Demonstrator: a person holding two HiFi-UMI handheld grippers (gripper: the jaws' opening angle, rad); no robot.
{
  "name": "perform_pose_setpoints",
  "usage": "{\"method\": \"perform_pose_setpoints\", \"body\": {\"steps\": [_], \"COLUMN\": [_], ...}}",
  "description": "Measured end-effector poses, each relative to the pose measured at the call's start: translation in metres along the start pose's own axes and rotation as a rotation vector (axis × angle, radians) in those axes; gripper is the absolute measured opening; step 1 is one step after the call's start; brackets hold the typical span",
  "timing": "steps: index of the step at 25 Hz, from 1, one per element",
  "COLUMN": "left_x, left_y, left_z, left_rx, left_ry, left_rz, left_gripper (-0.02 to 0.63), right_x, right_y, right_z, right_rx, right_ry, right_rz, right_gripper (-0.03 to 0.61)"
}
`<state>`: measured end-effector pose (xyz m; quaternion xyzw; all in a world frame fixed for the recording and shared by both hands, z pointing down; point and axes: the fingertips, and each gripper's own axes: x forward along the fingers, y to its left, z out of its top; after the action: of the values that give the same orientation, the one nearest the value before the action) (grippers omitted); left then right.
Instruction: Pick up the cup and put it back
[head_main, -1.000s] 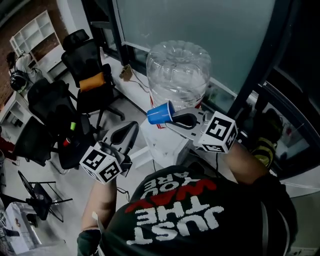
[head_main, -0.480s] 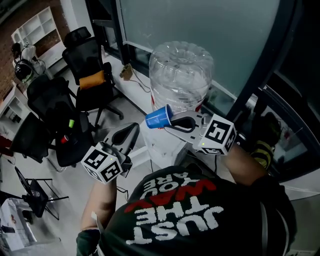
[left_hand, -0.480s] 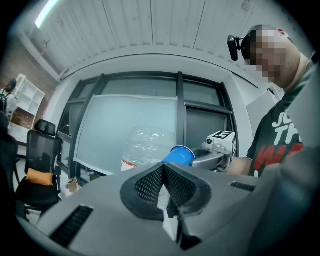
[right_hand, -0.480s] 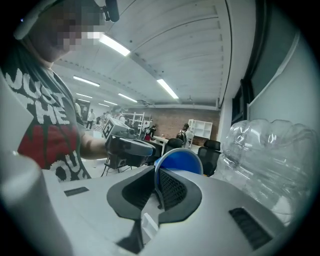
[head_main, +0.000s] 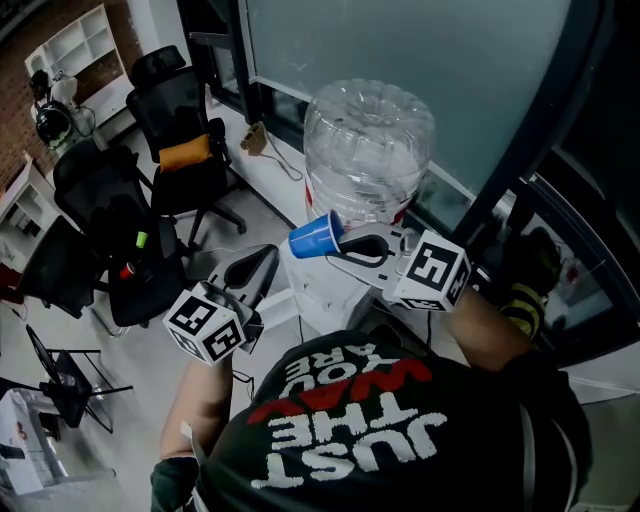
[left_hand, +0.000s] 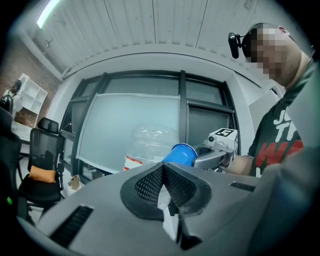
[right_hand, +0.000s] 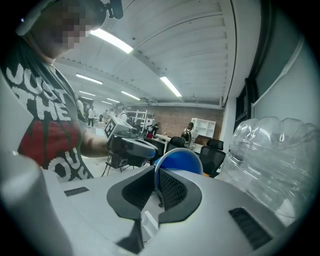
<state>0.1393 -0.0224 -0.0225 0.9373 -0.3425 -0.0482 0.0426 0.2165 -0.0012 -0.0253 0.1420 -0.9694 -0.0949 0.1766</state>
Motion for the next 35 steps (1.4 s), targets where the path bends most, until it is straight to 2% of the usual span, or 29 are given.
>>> {"method": "perform_pose_setpoints", "body": {"steps": [6, 12, 16, 20, 24, 28, 32, 35], "left_x": [-0.011, -0.041, -0.065, -0.100, -0.131, -0.153, -0.171, -0.172], "left_y": [0.009, 0.026, 0.045, 0.071, 0.108, 0.152, 0.176, 0.194], "left_z": [-0.014, -0.045, -0.080, -0.135, -0.197, -0.279, -0.380, -0.454], "left_rx": [-0.010, -0.069, -0.115, -0.157, -0.186, -0.240, -0.360, -0.386], "left_ry": [0.018, 0.049, 0.067, 0.103, 0.151, 0.217, 0.272, 0.285], "left_rz": [0.038, 0.135, 0.200, 0.277, 0.344, 0.392, 0.400, 0.391], "left_gripper": [0.008, 0.008, 0.008, 0.008, 0.008, 0.008, 0.008, 0.008], "right_x": [0.011, 0.046, 0.085, 0.144, 0.209, 0.276, 0.328, 0.361], "right_y": [0.010, 0.035, 0.053, 0.084, 0.109, 0.124, 0.151, 0.162], "right_z": [-0.007, -0.020, -0.044, -0.086, -0.141, -0.219, -0.314, -0.399], "right_rx": [-0.008, -0.017, -0.021, -0.023, 0.019, 0.035, 0.028, 0.020], "right_ry": [0.042, 0.111, 0.159, 0.241, 0.321, 0.405, 0.525, 0.596], "right_rz": [0.030, 0.134, 0.204, 0.282, 0.341, 0.342, 0.324, 0.291], "right_gripper": [0.049, 0.049, 0.049, 0.049, 0.049, 0.049, 0.049, 0.049]}}
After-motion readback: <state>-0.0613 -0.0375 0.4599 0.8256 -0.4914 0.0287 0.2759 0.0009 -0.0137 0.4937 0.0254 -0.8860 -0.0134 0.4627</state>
